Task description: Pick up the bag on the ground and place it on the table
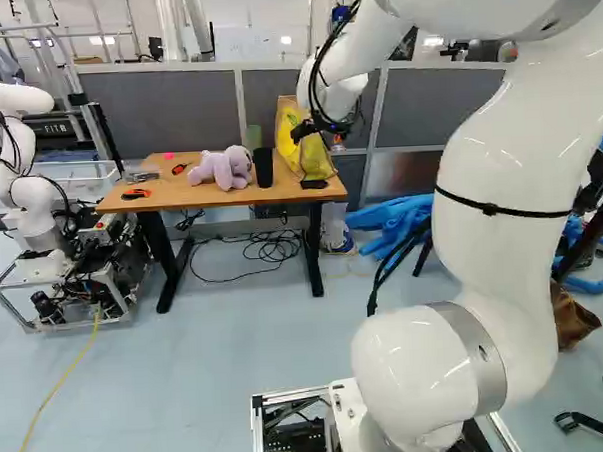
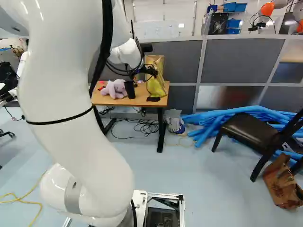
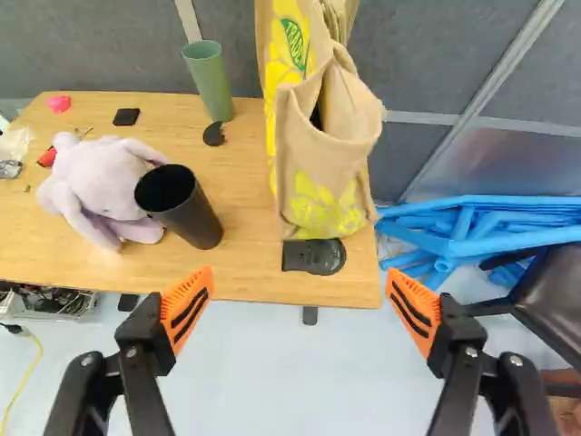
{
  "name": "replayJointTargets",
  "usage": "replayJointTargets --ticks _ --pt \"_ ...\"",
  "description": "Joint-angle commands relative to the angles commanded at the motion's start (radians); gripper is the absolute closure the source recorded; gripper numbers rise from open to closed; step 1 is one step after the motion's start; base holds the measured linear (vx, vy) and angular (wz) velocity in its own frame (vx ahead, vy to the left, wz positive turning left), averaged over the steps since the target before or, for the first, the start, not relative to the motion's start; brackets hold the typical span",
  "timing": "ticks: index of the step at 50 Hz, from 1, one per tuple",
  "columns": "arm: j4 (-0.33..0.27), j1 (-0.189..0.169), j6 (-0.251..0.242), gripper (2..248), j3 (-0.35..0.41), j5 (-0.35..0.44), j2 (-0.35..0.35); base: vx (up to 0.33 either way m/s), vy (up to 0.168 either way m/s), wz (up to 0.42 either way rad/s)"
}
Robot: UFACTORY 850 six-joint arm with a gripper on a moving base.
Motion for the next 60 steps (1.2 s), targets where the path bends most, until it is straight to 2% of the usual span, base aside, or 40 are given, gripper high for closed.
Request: replayJointTargets --ticks 27,48,60 --pt "0.01 -0.001 0.0 3 0.352 0.321 0.164 0.0 0.0 0.0" --pt "0.016 -0.001 0.0 3 0.567 0.517 0.265 0.0 0.0 0.0" --pt "0.019 -0.001 0.0 3 0.664 0.605 0.31 0.0 0.0 0.0"
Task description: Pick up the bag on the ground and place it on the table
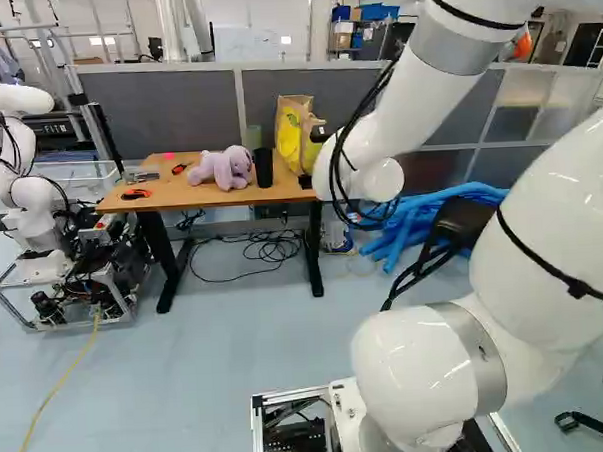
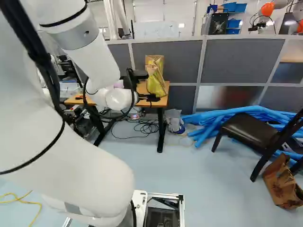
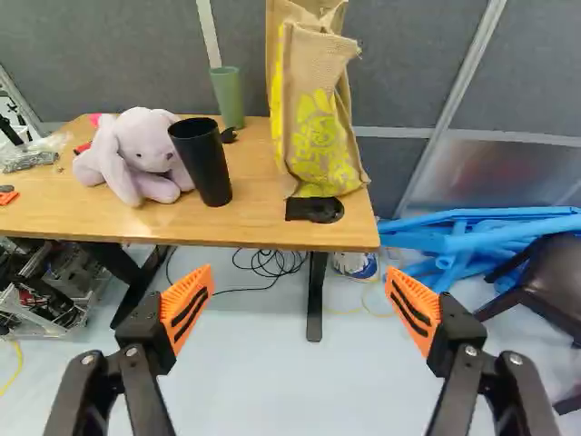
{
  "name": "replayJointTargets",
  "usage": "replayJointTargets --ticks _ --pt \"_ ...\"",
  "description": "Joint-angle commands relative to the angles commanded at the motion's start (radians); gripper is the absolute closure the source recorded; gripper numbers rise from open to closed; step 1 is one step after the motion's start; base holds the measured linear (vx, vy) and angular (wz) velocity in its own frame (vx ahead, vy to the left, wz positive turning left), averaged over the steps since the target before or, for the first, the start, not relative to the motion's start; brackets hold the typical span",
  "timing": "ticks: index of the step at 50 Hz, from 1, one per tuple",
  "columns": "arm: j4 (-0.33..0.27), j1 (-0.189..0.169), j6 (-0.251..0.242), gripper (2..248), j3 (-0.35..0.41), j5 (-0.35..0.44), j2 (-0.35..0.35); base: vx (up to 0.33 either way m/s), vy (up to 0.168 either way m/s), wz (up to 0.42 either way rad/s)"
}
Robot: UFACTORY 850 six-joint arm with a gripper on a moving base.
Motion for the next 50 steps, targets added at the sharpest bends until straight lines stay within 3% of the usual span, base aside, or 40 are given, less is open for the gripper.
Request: replayJointTargets --ticks 30,50 --pt "0.005 0.0 0.0 3 0.183 0.167 0.085 0.0 0.0 0.0" --pt "0.007 -0.001 0.0 3 0.245 0.223 0.114 0.0 0.0 0.0"
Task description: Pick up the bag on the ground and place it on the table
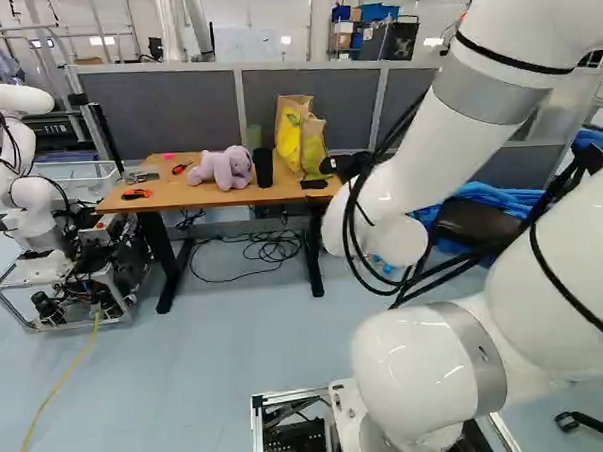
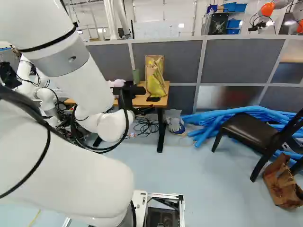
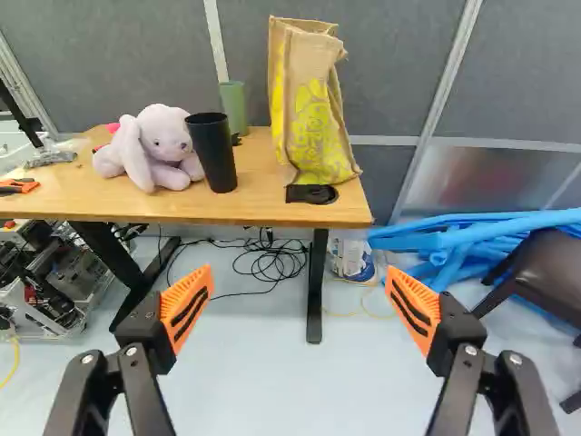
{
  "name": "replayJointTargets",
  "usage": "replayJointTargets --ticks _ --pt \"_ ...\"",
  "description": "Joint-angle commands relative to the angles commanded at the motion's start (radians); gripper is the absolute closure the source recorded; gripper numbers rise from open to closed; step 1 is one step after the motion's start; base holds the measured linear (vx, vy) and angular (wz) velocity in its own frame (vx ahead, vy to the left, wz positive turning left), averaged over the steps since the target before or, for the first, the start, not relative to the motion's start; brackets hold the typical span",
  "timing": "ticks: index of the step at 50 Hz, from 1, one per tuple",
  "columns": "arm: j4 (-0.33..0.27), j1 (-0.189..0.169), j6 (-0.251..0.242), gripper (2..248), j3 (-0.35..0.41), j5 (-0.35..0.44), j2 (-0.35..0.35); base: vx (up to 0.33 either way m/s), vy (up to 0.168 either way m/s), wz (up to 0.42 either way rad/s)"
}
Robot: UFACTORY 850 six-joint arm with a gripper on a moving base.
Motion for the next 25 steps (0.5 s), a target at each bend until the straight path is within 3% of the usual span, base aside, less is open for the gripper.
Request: replayJointTargets --ticks 25 --pt "0.001 0.0 0.0 3 0.019 0.018 0.009 0.0 0.0 0.0"
